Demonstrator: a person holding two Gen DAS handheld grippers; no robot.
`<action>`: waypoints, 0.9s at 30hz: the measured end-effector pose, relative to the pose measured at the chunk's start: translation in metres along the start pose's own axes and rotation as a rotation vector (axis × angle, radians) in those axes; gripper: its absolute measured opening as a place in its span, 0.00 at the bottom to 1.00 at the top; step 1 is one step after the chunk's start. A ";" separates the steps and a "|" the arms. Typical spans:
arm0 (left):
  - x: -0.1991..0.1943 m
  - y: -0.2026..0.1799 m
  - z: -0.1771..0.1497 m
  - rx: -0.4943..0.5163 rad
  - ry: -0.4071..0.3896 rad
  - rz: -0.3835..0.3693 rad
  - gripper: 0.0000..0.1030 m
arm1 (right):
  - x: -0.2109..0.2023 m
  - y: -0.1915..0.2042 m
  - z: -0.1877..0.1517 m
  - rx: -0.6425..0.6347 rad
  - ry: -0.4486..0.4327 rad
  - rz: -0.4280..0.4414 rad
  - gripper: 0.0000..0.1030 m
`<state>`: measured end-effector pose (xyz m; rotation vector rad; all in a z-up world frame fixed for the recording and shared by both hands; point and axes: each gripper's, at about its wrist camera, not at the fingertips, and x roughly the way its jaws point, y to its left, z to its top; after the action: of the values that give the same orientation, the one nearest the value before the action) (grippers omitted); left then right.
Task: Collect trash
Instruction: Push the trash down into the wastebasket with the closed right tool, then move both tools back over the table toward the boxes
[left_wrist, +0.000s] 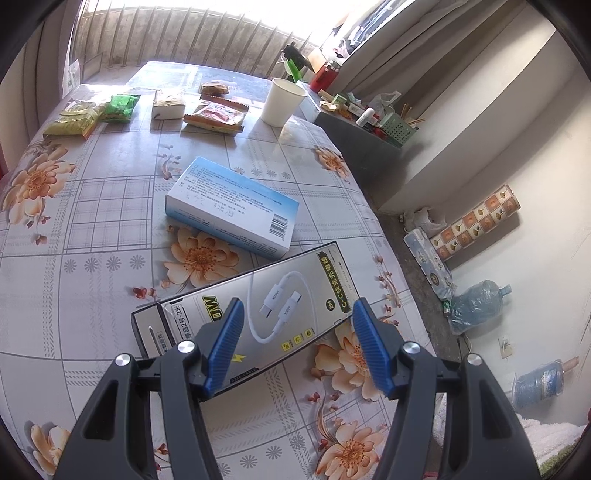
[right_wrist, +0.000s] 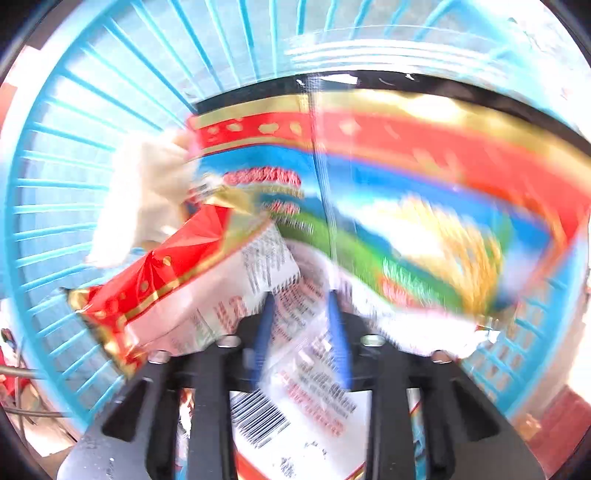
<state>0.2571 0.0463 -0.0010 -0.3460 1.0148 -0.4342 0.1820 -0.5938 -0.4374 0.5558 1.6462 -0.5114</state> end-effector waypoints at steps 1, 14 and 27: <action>-0.004 -0.002 -0.002 0.004 -0.004 -0.007 0.58 | -0.010 -0.001 -0.004 0.007 -0.029 0.024 0.46; -0.080 -0.010 -0.034 0.035 -0.126 -0.052 0.58 | -0.164 -0.043 -0.055 0.068 -0.385 0.243 0.56; -0.126 0.023 -0.063 0.033 -0.225 0.058 0.62 | -0.320 0.003 -0.190 -0.185 -0.762 0.403 0.93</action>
<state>0.1495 0.1239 0.0503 -0.3276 0.7955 -0.3504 0.0753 -0.4968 -0.0944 0.4586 0.8149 -0.2190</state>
